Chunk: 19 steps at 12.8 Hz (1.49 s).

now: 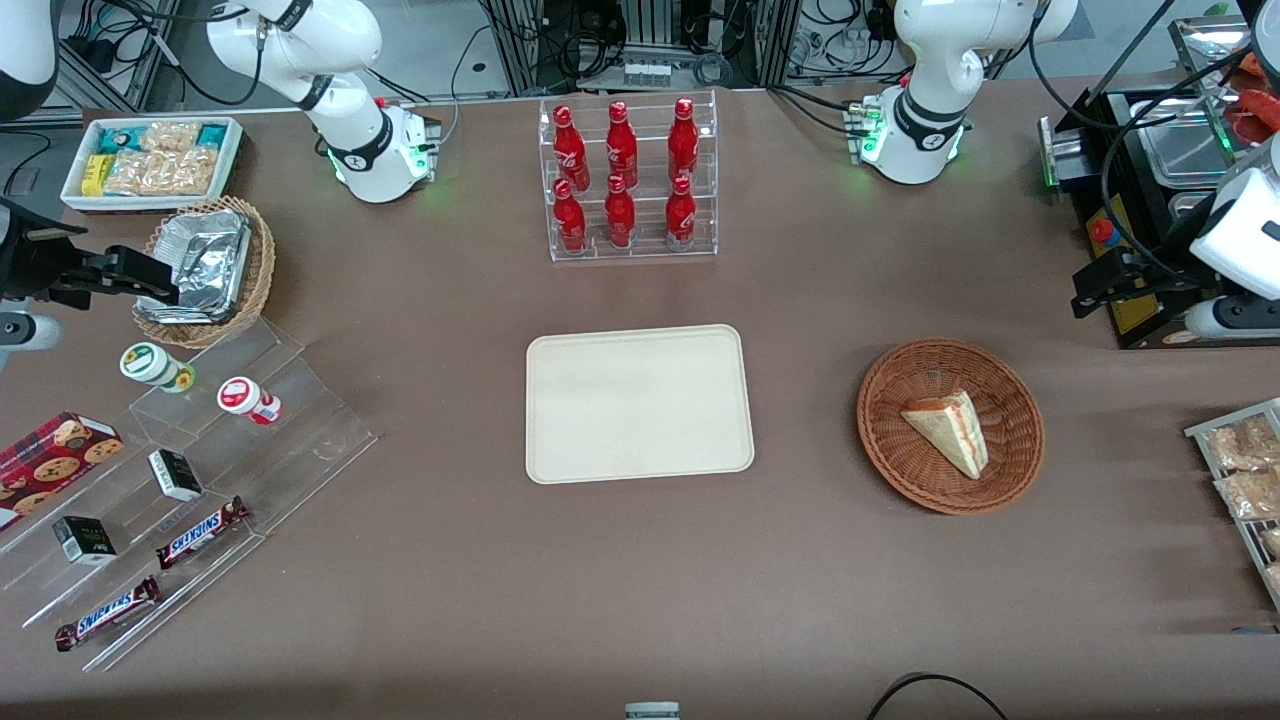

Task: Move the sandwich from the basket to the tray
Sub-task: 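Move the left gripper over the wicker basket above the wrapped sandwich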

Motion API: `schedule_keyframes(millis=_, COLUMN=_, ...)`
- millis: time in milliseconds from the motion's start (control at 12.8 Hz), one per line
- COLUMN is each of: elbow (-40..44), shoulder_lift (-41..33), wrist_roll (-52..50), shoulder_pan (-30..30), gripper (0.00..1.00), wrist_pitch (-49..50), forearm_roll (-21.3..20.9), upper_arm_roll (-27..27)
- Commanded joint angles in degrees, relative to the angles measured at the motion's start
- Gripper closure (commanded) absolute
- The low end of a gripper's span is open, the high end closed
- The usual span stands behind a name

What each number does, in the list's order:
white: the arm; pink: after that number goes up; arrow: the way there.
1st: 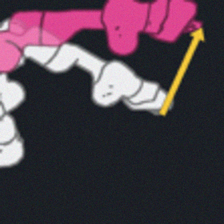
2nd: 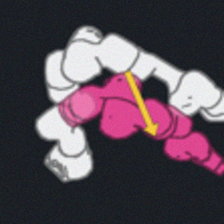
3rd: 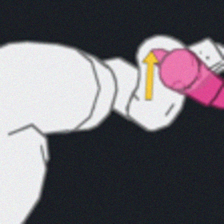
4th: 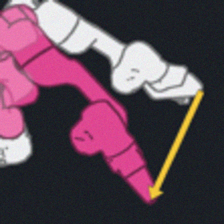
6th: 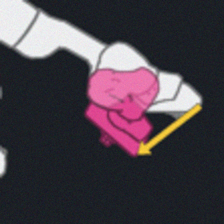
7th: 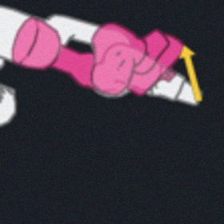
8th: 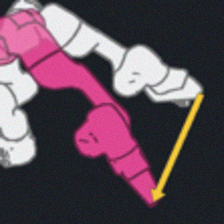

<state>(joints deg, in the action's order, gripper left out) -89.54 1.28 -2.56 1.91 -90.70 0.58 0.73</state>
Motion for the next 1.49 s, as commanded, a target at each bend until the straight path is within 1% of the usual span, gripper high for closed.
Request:
schedule_keyframes(millis=0, elbow=0.8, shoulder_lift=0.6, wrist_roll=-0.5, shoulder_pan=0.8, gripper=0.0, wrist_pitch=0.6, forearm_roll=-0.7, upper_arm_roll=0.7)
schedule_keyframes(millis=235, elbow=0.5, shoulder_lift=2.8, wrist_roll=-0.8, shoulder_pan=0.8, gripper=0.0, wrist_pitch=0.0, forearm_roll=-0.7, upper_arm_roll=0.7)
schedule_keyframes(millis=314, elbow=-1.1, shoulder_lift=2.9, wrist_roll=-0.8, shoulder_pan=0.8, gripper=0.0, wrist_pitch=-0.7, forearm_roll=-0.8, upper_arm_roll=0.7)
schedule_keyframes(millis=706, elbow=-11.9, shoulder_lift=2.1, wrist_roll=-1.3, shoulder_pan=0.7, gripper=0.0, wrist_pitch=-12.9, forearm_roll=-0.9, upper_arm_roll=0.5)
schedule_keyframes(millis=941, elbow=-18.9, shoulder_lift=1.0, wrist_roll=-6.1, shoulder_pan=0.8, gripper=0.0, wrist_pitch=-19.6, forearm_roll=-0.9, upper_arm_roll=0.5)
schedule_keyframes(millis=1176, elbow=-24.6, shoulder_lift=0.6, wrist_roll=-14.9, shoulder_pan=0.9, gripper=0.0, wrist_pitch=-25.5, forearm_roll=-0.7, upper_arm_roll=0.7)
schedule_keyframes(millis=1412, elbow=-29.7, shoulder_lift=0.6, wrist_roll=-19.1, shoulder_pan=0.9, gripper=0.0, wrist_pitch=-31.7, forearm_roll=-0.8, upper_arm_roll=0.7)
